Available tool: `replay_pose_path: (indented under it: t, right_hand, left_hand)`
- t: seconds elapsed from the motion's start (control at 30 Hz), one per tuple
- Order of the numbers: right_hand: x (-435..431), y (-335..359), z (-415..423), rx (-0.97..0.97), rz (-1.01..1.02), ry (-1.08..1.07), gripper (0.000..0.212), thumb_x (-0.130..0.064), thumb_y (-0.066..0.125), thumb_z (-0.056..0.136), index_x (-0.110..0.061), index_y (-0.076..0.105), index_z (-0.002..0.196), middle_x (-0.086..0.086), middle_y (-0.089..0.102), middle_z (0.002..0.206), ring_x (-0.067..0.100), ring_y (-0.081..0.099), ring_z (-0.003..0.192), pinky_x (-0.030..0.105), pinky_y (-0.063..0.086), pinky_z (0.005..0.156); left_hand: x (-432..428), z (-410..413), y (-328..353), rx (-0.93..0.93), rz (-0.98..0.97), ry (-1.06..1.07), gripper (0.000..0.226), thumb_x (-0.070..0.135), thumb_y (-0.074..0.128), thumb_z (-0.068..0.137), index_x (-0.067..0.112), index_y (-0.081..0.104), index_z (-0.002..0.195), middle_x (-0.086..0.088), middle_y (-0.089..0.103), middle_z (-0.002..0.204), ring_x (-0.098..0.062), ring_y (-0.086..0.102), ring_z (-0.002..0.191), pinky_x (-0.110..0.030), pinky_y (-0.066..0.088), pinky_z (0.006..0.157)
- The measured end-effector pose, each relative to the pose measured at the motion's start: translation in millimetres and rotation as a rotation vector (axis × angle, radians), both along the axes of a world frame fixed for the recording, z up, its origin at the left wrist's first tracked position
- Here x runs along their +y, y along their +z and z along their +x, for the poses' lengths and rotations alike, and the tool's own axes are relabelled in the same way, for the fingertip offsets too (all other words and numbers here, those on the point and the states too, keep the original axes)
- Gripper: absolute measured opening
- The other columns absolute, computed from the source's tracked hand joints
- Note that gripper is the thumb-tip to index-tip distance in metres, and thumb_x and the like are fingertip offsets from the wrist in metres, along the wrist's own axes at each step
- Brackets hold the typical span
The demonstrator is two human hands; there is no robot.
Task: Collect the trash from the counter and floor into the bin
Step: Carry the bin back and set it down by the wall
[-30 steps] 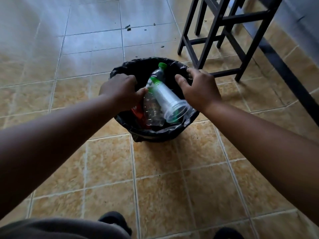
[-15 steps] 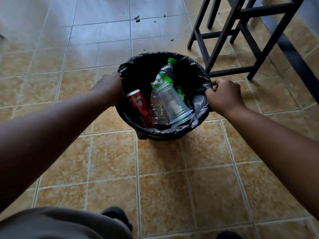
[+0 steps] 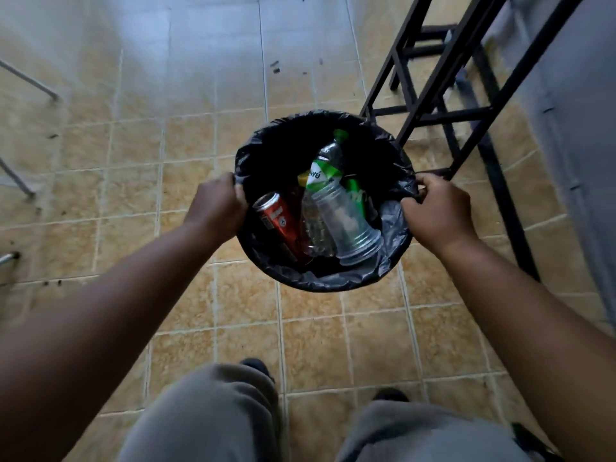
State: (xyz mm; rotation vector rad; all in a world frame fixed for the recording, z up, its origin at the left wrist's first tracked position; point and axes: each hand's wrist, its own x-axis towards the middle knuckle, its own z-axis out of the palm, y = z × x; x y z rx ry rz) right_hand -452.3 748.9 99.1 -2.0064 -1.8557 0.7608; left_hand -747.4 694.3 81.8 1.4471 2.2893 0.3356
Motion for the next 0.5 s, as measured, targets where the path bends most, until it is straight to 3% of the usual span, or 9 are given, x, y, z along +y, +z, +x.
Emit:
replay_pose_path:
  t: [0.13,0.3,0.5]
  right_hand:
    - [-29,130,8,0.019,0.034,0.018,0.042,-0.002,0.055,0.080,-0.009,0.061,0.121,0.016,0.070,0.102,0.033,0.064,0.096,0.028,0.045,0.076]
    - [-75,273,27,0.039,0.017,-0.029,0.049,0.000,0.054,0.082,-0.010,0.056,0.130,0.016,0.067,0.118,0.033,0.061,0.108,0.032,0.048,0.090]
    - [-144,366,49,0.006,-0.006,-0.110,0.055,-0.003,0.055,0.082,-0.007,0.049,0.137,0.020,0.061,0.127,0.033,0.057,0.116,0.036,0.045,0.100]
  left_hand:
    - [-24,10,130,-0.065,-0.008,-0.009,0.031,0.006,0.045,0.084,0.005,0.062,0.110,-0.025,0.067,0.108,-0.040,0.060,0.097,-0.030,0.034,0.070]
    - [-60,25,275,-0.076,-0.010,-0.096,0.036,0.007,0.049,0.089,0.008,0.055,0.124,-0.022,0.064,0.115,-0.039,0.059,0.105,-0.032,0.040,0.078]
    - [-105,39,372,-0.116,-0.004,-0.179,0.038,0.006,0.050,0.088,0.012,0.057,0.125,-0.020,0.064,0.116,-0.035,0.060,0.106,-0.031,0.045,0.080]
